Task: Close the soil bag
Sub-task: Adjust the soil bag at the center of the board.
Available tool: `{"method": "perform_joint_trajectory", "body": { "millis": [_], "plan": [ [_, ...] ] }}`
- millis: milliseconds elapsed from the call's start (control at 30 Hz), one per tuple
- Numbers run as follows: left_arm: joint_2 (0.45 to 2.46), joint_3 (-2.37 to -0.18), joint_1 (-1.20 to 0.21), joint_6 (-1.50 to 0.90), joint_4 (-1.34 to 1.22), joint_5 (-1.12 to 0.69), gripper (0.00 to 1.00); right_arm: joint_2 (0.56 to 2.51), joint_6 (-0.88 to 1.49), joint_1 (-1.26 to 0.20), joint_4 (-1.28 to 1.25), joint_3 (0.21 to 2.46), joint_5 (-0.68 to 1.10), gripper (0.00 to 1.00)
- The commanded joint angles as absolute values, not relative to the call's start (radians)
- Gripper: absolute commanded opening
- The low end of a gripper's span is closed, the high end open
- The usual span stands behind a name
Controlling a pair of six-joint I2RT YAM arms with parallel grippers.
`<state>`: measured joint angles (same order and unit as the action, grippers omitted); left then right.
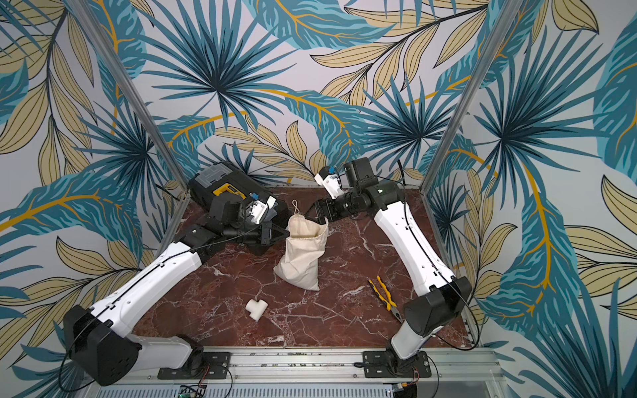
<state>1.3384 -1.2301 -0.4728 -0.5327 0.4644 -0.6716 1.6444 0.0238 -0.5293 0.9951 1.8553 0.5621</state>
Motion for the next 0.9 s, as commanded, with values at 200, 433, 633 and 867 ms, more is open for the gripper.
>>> {"method": "perform_joint_trajectory", "body": {
  "millis": [200,433,633,867],
  "plan": [
    [1.293,-1.273,-0.482,-0.527,0.507,-0.657,0.0,1.606,-0.108,-0.618,1.029,1.767,0.331,0.83],
    [1.286,-1.284,-0.482,-0.504,0.553,-0.667,0.0,1.579,-0.127,-0.637,0.883,1.786,0.119,0.84],
    [1.279,-1.295,-0.482,-0.488,0.586,-0.687,0.0,1.633,-0.222,-0.637,0.874,1.825,0.133,0.85],
    [1.279,-1.33,-0.482,-0.435,0.682,-0.705,0.0,1.632,-0.372,-0.639,0.859,1.803,0.34,0.86]
  ]
}}
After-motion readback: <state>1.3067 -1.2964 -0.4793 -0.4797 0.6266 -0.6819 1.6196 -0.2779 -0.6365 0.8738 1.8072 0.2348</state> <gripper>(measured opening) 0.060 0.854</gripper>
